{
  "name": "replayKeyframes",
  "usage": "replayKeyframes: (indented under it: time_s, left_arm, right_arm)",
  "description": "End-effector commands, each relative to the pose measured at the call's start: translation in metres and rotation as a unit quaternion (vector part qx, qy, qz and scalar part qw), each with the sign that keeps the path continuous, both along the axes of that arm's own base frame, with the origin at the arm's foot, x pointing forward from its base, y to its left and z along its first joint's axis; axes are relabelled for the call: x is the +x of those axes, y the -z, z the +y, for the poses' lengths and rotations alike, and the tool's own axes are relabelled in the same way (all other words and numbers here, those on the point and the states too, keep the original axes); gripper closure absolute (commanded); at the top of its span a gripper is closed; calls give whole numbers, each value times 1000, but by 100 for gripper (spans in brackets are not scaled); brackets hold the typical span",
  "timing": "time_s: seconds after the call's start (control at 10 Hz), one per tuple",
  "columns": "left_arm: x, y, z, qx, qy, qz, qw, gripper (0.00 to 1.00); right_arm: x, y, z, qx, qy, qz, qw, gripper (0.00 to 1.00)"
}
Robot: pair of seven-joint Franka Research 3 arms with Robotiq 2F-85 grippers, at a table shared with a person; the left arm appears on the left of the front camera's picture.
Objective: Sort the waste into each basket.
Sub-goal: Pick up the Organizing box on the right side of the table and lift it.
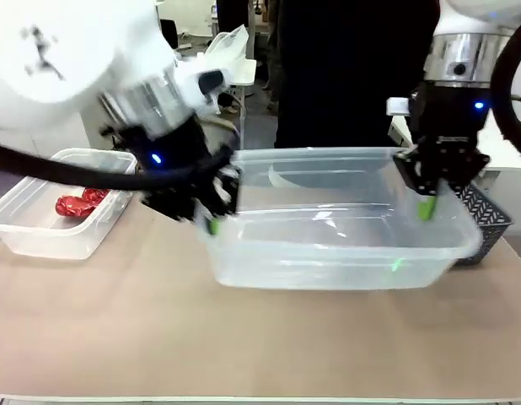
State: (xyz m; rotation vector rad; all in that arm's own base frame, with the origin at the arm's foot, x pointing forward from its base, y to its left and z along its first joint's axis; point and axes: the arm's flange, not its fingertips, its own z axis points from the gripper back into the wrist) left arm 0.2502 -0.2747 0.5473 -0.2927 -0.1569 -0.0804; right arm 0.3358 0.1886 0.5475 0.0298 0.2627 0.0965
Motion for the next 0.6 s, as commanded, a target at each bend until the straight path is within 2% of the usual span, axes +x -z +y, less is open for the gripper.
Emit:
replayKeyframes:
  time_s: [0.0, 0.2, 0.3, 0.5]
  left_arm:
    - [30, -35, 38, -19, -18, -25, 999, 94]
    - [57, -20, 44, -5, -42, -22, 999, 94]
    - [61, -7, 41, -11, -26, -15, 999, 94]
    - [56, 21, 45, -10, -1, -20, 1000, 94]
  right_arm:
    - [26, 15, 44, 12, -12, 36, 999, 97]
    - [64, 24, 42, 6, 14, 14, 1000, 97]
    - [78, 19, 41, 22, 16, 11, 1000, 97]
    - [99, 13, 37, 65, 40, 46, 996, 97]
